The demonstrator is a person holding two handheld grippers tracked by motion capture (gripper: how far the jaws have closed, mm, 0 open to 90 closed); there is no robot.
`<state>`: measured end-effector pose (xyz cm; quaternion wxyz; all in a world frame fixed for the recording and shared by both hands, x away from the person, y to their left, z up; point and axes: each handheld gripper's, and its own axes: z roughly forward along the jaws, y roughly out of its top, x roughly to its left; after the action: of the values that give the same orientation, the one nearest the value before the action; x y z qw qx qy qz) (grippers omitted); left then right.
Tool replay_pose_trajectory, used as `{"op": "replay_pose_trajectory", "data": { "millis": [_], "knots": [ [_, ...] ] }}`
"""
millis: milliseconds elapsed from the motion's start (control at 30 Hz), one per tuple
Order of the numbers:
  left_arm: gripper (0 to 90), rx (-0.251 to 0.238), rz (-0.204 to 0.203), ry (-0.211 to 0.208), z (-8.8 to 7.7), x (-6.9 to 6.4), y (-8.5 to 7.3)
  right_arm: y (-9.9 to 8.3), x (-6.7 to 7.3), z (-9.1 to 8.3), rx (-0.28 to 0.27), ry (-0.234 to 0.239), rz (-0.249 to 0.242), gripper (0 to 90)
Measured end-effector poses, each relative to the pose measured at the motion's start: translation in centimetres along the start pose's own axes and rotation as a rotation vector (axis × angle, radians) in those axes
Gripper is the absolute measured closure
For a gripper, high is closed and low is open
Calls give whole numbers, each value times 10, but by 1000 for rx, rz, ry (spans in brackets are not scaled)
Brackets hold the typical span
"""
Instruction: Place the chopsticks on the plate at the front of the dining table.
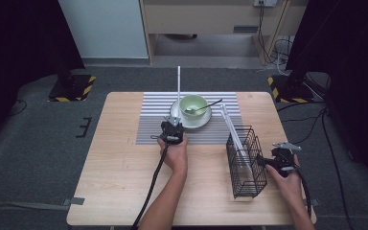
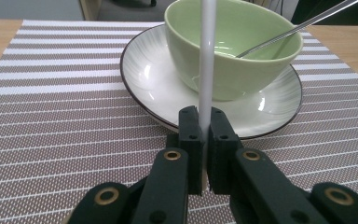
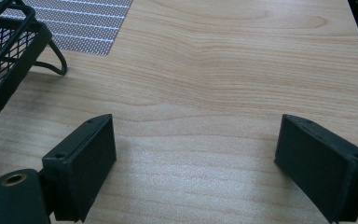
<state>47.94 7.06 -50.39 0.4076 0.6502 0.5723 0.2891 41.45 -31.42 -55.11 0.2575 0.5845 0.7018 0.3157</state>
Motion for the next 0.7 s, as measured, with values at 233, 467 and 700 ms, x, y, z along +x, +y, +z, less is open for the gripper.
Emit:
{"op": "replay_pose_trajectory", "data": {
  "millis": [233, 467, 700],
  "knots": [
    [861, 16, -12, 6, 2, 5, -2, 0, 0, 0, 0, 0, 0, 121],
    [861, 21, -30, 3, 2, 9, -4, 0, 0, 0, 0, 2, -1, 121],
    [861, 22, -31, 4, 2, 11, -4, 0, 0, 0, 1, 3, -1, 121]
  ]
}}
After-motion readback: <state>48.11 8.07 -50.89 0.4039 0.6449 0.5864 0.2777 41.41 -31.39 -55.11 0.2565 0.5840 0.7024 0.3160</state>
